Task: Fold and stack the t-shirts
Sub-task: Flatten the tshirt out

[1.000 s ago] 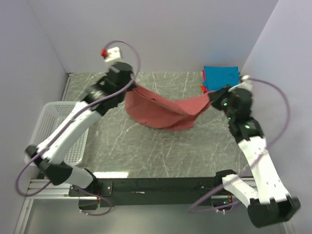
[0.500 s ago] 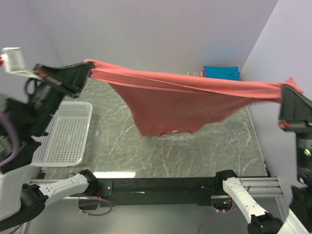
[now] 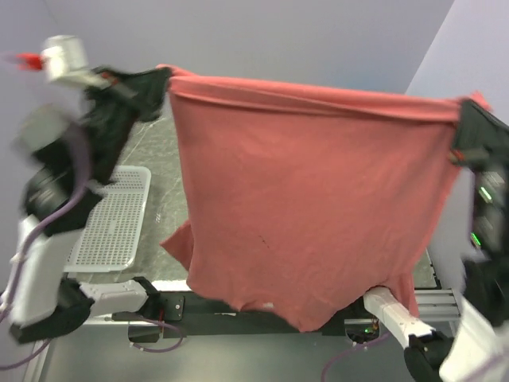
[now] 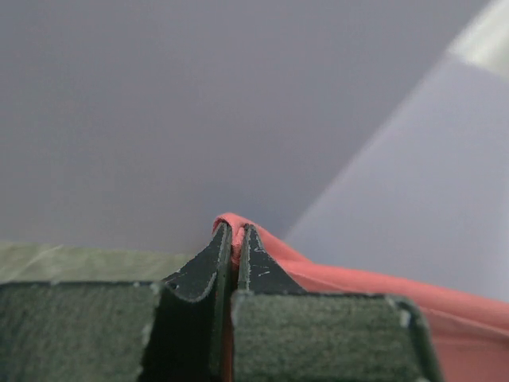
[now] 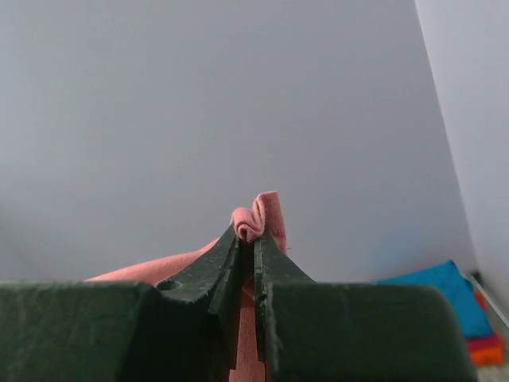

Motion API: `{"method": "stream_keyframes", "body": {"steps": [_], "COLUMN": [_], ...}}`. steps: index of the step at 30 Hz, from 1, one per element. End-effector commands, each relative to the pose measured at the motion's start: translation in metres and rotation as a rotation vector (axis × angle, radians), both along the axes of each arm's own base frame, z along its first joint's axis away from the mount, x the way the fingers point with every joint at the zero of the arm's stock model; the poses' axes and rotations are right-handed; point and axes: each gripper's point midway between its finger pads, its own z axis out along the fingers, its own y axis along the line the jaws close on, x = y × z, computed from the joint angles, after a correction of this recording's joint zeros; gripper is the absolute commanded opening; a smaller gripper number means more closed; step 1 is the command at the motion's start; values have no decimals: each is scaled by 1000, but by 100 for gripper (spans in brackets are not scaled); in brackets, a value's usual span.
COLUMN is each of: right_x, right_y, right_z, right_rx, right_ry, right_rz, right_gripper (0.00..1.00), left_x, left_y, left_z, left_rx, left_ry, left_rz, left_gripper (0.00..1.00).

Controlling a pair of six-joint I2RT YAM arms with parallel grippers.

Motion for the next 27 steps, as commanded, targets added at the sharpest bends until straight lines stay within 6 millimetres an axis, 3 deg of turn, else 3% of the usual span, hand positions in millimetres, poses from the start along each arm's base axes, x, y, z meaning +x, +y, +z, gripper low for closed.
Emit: {"method": "stream_keyframes", "body": {"steps": [1,3,4,6,7,8,9,10,11,12,13,14,15,16,19,20,21,22,23,25,26,27], "right_x": [131,176,217,257,291,309,326,355,369,392,404,414,424,433,427,421,412,395,385,355,346,333], "right_y": [-9,-8,4,8,18,24,32,39,49,55,62,67,70,73,82,83,82,83,86,88,89,90], "right_z": [-72,-100,-139,-170,-212,-229,-244,-285,-303,-349,-352,-364,-407,-394,-414,-417,-398,-424,-429,-442,-447,-456], "right_rx": [-32,-42,-43,-33,-40,-47,-49,-54,-58,-55,-54,-57,-55,-62,-91,-98,-94,-89,-86,-59,-57,-63], "right_ry": [265,331,424,473,563,595,609,687,715,800,805,830,935,921,997,1005,963,1020,1030,1059,1073,1102], "right_rz": [-168,-160,-101,-64,-22,8,41,68,123,145,183,210,221,228,238,231,214,215,220,243,254,265], "right_gripper": [0,0,0,0,0,0,0,0,0,13,27,39,63,72,83,83,84,84,84,84,84,84], "left_x": [101,144,185,217,240,250,258,271,276,283,292,299,301,305,307,302,300,297,290,277,265,255], "left_y": [27,29,52,63,60,52,48,44,44,42,48,48,49,51,47,46,43,39,39,35,33,26], "left_z": [-85,-130,-171,-231,-277,-302,-323,-358,-374,-384,-408,-408,-414,-424,-422,-433,-429,-431,-442,-444,-459,-452], "left_rx": [127,166,142,176,246,283,318,349,360,356,365,354,357,367,372,384,376,367,374,346,347,325], "left_ry": [261,377,483,625,711,752,785,845,873,885,931,931,953,975,956,973,962,965,993,1021,1063,1055], "left_rz": [435,407,464,515,518,488,470,465,464,450,454,440,432,435,410,392,374,348,337,313,296,274], "left_gripper": [1,1,1,1,2,23,37,54,83,94,99,99,99,99,99,99,99,99,99,99,99,99]}}
